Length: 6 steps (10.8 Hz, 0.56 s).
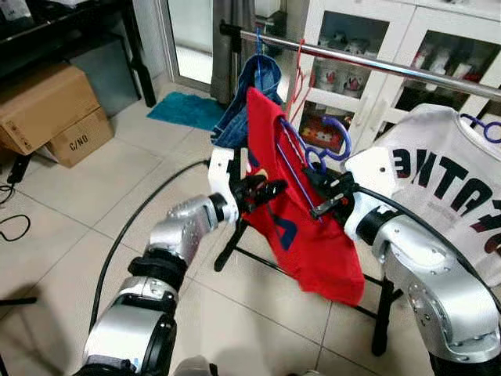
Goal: Hang hanger
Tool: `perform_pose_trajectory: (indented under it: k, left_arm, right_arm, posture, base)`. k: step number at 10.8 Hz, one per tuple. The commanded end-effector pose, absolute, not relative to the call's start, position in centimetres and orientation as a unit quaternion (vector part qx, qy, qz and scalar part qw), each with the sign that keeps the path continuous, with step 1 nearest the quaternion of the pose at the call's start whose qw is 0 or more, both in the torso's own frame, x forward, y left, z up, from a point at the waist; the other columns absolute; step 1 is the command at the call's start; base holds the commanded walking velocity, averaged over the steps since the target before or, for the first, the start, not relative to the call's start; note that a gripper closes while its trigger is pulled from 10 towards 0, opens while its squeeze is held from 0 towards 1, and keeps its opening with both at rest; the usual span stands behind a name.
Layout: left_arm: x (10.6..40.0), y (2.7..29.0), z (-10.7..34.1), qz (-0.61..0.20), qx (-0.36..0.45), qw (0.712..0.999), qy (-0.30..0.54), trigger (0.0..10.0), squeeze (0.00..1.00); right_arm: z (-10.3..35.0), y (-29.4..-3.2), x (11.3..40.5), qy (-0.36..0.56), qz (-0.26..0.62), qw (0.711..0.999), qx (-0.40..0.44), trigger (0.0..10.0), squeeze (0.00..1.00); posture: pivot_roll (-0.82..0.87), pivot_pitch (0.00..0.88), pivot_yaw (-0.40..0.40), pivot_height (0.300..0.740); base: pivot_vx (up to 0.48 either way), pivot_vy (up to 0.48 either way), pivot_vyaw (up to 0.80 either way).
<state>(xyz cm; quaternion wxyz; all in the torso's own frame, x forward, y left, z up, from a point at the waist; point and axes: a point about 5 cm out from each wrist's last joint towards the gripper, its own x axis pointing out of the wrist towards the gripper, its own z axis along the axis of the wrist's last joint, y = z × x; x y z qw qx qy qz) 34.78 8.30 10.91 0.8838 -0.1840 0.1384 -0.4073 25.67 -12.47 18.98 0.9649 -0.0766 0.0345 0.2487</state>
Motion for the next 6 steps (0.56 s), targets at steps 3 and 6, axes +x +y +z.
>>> perform_pose_trajectory:
  k: [3, 6]
  left_arm:
    - [35.3, 8.1, 11.1, -0.414, -0.174, 0.885, 0.125, 0.0, 0.00]
    - [35.1, 7.1, 11.7, -0.455, -0.178, 0.866, 0.106, 0.0, 0.00]
  right_arm:
    - [20.0, -12.7, 25.3, 0.020, 0.259, 0.963, -0.074, 0.0, 0.00]
    - [19.9, -12.8, 25.2, 0.027, 0.262, 0.961, -0.080, 0.0, 0.00]
  posture:
    - [-0.05, 0.000, 0.012, 0.740]
    - [-0.06, 0.000, 0.017, 0.740]
  base:
    - [0.000, 0.000, 0.00]
    - [0.000, 0.000, 0.00]
